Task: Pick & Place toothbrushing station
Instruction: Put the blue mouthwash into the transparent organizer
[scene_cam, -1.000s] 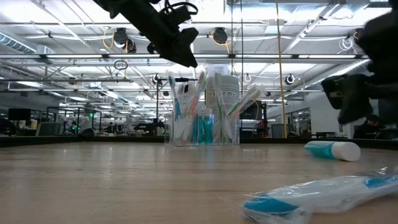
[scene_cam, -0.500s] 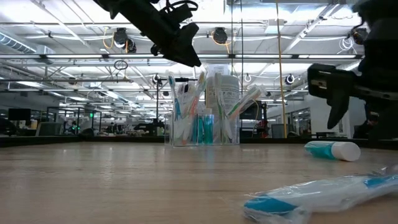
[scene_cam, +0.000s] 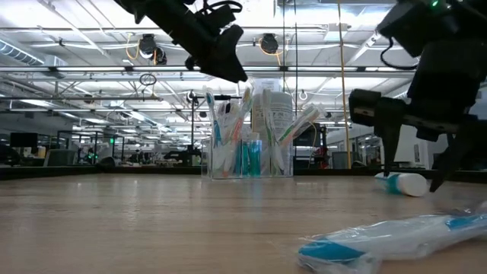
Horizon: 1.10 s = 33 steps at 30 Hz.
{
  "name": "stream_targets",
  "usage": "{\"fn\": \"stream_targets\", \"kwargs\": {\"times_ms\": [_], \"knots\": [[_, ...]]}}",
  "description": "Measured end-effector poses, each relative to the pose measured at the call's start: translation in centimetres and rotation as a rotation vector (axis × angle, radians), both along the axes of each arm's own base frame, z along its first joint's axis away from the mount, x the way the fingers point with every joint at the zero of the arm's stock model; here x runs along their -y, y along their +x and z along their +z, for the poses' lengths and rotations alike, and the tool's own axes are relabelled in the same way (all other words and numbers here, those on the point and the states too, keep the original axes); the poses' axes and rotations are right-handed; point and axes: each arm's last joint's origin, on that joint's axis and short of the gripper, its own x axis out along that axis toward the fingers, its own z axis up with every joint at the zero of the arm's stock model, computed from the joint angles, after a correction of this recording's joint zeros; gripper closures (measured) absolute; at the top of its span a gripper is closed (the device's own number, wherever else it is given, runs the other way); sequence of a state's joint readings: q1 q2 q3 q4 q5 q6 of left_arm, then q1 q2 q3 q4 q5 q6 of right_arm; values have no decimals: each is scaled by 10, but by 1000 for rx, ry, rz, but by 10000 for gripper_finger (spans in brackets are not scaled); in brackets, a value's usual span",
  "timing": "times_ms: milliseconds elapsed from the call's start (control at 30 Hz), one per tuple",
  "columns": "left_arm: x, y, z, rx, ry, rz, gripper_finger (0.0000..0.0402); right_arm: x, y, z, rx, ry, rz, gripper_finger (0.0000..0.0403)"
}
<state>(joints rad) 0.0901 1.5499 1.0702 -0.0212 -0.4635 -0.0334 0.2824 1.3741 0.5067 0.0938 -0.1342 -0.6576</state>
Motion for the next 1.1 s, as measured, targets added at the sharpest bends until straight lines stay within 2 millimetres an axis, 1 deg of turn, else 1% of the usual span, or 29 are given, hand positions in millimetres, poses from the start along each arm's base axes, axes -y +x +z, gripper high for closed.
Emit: {"fn": "stream_targets", "kwargs": {"times_ms": [100,233,367,733,867,967,1033,1100], "knots": [[1,0,0,2,-16,-24,245,5,3,-5,1,-57,45,218],[2,1,-1,2,-32,-53,245,9,7,-12,-6,-86,80,220],[2,1,-1,4,-40,-59,245,8,9,-15,23,-120,140,239],[2,1,-1,9,-54,-53,245,13,12,-14,42,-102,87,311],[2,1,-1,6,-55,-55,245,14,16,-12,69,-73,34,316],[2,0,-2,-10,-53,-56,245,14,22,-6,158,-58,15,307],[3,-4,0,-33,-41,-65,245,14,28,4,278,-82,-20,306],[3,-10,7,-42,-28,-73,245,17,36,14,416,-114,-95,308]]}}
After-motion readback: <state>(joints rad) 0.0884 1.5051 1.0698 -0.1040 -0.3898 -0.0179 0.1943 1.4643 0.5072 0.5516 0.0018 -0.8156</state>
